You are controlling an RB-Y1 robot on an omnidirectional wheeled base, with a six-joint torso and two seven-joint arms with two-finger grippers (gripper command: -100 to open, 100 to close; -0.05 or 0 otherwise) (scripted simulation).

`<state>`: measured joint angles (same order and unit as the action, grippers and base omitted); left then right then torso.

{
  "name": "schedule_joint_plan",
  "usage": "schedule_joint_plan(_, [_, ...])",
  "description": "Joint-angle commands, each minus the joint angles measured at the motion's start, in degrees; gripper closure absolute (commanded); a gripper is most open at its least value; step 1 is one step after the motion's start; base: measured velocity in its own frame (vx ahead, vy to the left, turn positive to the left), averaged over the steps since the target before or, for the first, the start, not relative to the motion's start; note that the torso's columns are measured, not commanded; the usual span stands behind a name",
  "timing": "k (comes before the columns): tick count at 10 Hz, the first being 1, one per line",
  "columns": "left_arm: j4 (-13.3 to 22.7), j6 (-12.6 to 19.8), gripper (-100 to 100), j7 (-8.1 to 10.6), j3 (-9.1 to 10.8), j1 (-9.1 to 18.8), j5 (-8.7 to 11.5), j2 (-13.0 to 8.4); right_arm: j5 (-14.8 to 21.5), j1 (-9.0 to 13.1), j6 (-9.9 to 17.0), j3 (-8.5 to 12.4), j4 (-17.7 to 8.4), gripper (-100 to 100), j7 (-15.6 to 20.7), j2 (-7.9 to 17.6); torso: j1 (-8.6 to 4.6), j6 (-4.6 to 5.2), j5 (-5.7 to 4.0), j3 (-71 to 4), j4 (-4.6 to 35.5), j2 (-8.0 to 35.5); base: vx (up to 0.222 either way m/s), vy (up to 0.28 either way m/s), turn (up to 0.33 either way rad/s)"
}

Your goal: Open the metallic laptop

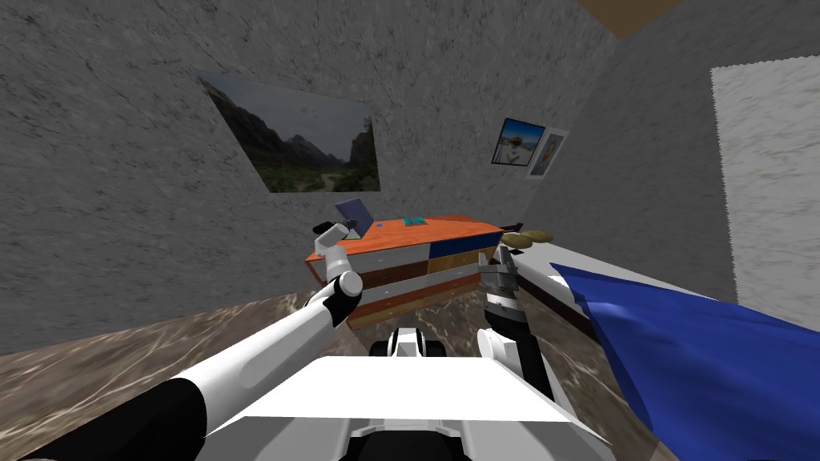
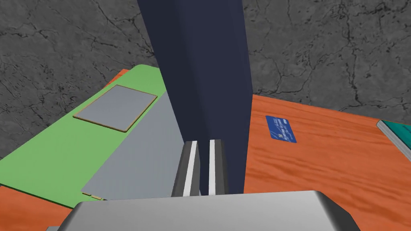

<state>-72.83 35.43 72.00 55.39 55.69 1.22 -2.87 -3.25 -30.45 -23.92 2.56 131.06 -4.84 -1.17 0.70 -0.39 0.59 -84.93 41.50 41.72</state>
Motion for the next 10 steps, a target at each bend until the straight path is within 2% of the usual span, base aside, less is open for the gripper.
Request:
schedule_joint_plan(1, [0.83, 0.36, 100, 2.18, 2.99, -1.24, 1.84, 1.14, 0.0, -0.01, 0.0, 0.01, 0.0, 0, 0.0, 0.01, 0.08, 0.08, -0.09, 0.01, 0.2, 0.03, -0.016, 0.066, 0.043])
schedule_joint_plan(2, [0.2, 0.39, 100, 1.34, 2.15, -1.4, 1.84, 1.02, 0.0, -0.01, 0.0, 0.01, 0.0, 0, 0.0, 0.01, -0.2, 0.27, -0.33, 0.13, 0.52, 0.21, -0.006, 0.034, 0.008])
schedule_joint_plan(3, [0.34, 0.54, -100, 1.43, 2.12, -1.27, 1.88, -1.3, 0.0, -0.01, 0.0, 0.01, 0.0, 0, 0.0, 0.01, -0.7, 0.38, -0.57, 0.29, 0.72, 0.45, -0.001, 0.016, -0.001])
schedule_joint_plan(5, [0.35, 0.95, -100, 1.31, 1.77, -0.84, 1.72, -3.44, 0.0, -0.01, 0.0, 0.01, 0.0, 0, 0.0, 0.0, -0.97, 0.54, -0.75, 0.46, 0.93, 0.71, -0.012, 0.012, 0.017])
schedule_joint_plan(6, [0.37, 2.21, -100, 0.74, 0.4, 0.78, 1.16, -3.96, 0.0, 0.0, 0.0, 0.0, 0.0, 0, 0.0, 0.0, -1.06, 0.56, -0.8, 0.51, 0.99, 0.78, -0.028, 0.042, -0.027])
schedule_joint_plan(10, [0.75, 5.21, -100, -0.87, -3.11, 4.39, -0.21, -3.58, 0.0, 0.0, 0.0, 0.0, 0.0, 0, 0.0, 0.0, -0.62, 0.38, -0.57, 0.36, 0.78, 0.56, -0.051, 0.058, -0.003])
